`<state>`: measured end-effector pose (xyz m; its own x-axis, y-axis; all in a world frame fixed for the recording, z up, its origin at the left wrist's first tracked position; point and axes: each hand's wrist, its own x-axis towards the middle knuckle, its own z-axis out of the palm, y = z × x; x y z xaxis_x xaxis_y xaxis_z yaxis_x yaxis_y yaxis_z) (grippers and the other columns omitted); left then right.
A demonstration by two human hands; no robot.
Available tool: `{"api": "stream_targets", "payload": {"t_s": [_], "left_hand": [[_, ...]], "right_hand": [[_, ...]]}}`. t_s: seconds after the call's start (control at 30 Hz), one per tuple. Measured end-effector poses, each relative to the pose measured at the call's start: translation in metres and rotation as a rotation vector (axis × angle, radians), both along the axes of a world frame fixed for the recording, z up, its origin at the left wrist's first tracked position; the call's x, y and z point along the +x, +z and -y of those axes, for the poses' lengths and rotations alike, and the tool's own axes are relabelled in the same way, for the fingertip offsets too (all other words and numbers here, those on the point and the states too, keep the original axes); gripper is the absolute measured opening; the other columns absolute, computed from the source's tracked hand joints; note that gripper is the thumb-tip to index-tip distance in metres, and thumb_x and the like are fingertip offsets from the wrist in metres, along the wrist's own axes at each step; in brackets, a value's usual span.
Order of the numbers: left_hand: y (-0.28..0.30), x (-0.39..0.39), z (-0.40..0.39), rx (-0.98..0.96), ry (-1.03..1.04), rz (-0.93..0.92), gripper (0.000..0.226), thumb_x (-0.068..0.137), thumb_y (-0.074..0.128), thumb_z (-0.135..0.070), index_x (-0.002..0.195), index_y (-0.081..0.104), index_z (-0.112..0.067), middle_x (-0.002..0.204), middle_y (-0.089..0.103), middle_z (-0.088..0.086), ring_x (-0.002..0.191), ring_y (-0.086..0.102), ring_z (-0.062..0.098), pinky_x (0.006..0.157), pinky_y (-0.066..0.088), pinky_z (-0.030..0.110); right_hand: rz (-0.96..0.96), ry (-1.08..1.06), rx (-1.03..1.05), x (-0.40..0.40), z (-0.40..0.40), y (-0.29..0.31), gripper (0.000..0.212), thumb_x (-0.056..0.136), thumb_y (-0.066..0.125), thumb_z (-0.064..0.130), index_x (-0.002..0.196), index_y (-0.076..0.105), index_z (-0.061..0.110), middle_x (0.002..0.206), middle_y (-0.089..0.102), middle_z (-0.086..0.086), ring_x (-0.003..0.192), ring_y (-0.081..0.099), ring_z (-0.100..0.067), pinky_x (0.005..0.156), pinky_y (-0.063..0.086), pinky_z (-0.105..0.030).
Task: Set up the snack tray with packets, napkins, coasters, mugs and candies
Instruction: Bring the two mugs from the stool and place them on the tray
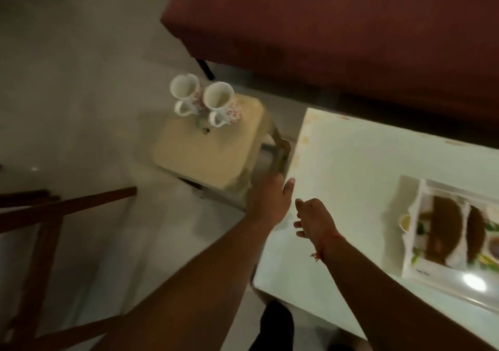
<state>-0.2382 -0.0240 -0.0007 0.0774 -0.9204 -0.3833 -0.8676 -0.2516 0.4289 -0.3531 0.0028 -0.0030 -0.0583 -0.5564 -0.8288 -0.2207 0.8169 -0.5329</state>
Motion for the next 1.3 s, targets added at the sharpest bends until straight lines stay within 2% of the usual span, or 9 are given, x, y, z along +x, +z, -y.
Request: {"api": "stream_targets", "payload": {"t_s": [0.1,0.23,0.37,0.5,0.6,0.73,0.9,1.07,1.3], "left_hand": [[0.011,0.067,0.012,-0.122,-0.132,0.099,0.035,0.1,0.038,-0.045,0.101,0.057,-0.016,0.101,0.063,0.008,0.093,0.063,0.029,0.075,0.046,0.037],[0.026,0.152,0.053,-0.253,-0.249,0.354,0.028,0.094,0.046,-0.038,0.105,0.057,-0.015,0.102,0.061,0.009,0.093,0.06,0.029,0.071,0.047,0.038],[0.045,0.212,0.105,-0.408,-0.297,0.53,0.035,0.089,0.051,-0.036,0.115,0.057,-0.013,0.11,0.06,0.011,0.097,0.057,0.03,0.076,0.047,0.042],[0.057,0.246,0.147,-0.519,-0.235,0.621,0.048,0.084,0.059,-0.038,0.123,0.051,-0.013,0.121,0.054,0.013,0.103,0.053,0.031,0.081,0.046,0.043],[0.056,0.259,0.175,-0.396,-0.19,0.569,0.071,0.081,0.066,-0.043,0.142,0.037,-0.019,0.144,0.039,0.016,0.126,0.043,0.036,0.095,0.045,0.051],[0.044,0.264,0.21,-0.137,-0.137,0.376,0.092,0.082,0.07,-0.046,0.154,0.016,-0.029,0.16,0.015,0.015,0.142,0.025,0.043,0.105,0.04,0.059],[0.035,0.264,0.242,0.075,-0.047,0.179,0.084,0.087,0.067,-0.037,0.155,0.018,-0.028,0.155,0.021,0.018,0.133,0.042,0.043,0.107,0.041,0.047],[0.031,0.26,0.246,0.028,-0.059,0.16,0.081,0.082,0.072,-0.032,0.15,0.03,-0.023,0.145,0.031,0.02,0.117,0.054,0.042,0.099,0.049,0.046],[0.041,0.227,0.233,-0.119,-0.109,0.22,0.081,0.079,0.075,-0.042,0.147,0.034,-0.028,0.141,0.035,0.017,0.119,0.051,0.044,0.097,0.047,0.047]], "right_hand": [[-0.158,0.272,-0.158,0.04,0.039,-0.002,0.022,0.093,0.055,0.035,0.098,0.052,0.014,0.106,0.066,-0.017,0.094,0.066,-0.036,0.083,0.056,-0.048],[-0.274,0.52,-0.437,0.091,0.115,0.018,0.037,0.091,0.061,0.018,0.124,0.053,0.003,0.117,0.06,-0.014,0.105,0.06,-0.03,0.081,0.04,-0.027],[-0.459,0.694,-0.643,0.135,0.176,0.036,0.059,0.084,0.068,0.017,0.136,0.042,0.003,0.136,0.043,-0.022,0.117,0.051,-0.041,0.099,0.045,-0.044],[-0.606,0.869,-0.842,0.167,0.217,0.054,0.081,0.074,0.075,0.017,0.144,0.033,0.012,0.141,0.036,-0.018,0.118,0.049,-0.041,0.095,0.047,-0.047],[-0.695,1.147,-0.788,0.183,0.235,0.056,0.101,0.074,0.079,0.019,0.154,0.017,0.024,0.156,0.019,-0.013,0.129,0.04,-0.042,0.098,0.048,-0.052],[-0.752,1.374,-0.717,0.198,0.256,0.053,0.102,0.076,0.078,0.024,0.155,0.014,0.034,0.159,0.016,-0.009,0.131,0.04,-0.043,0.096,0.05,-0.048],[-0.804,1.426,-0.743,0.207,0.266,0.048,0.092,0.071,0.081,0.018,0.147,0.032,0.036,0.141,0.035,-0.009,0.106,0.058,-0.04,0.082,0.056,-0.044],[-0.777,1.389,-0.767,0.202,0.263,0.049,0.087,0.073,0.08,0.015,0.146,0.035,0.032,0.139,0.036,-0.011,0.112,0.055,-0.04,0.09,0.054,-0.047],[-0.672,1.129,-0.837,0.159,0.241,0.044,0.087,0.072,0.08,0.014,0.146,0.037,0.029,0.138,0.035,-0.013,0.109,0.056,-0.039,0.087,0.051,-0.041]]}}
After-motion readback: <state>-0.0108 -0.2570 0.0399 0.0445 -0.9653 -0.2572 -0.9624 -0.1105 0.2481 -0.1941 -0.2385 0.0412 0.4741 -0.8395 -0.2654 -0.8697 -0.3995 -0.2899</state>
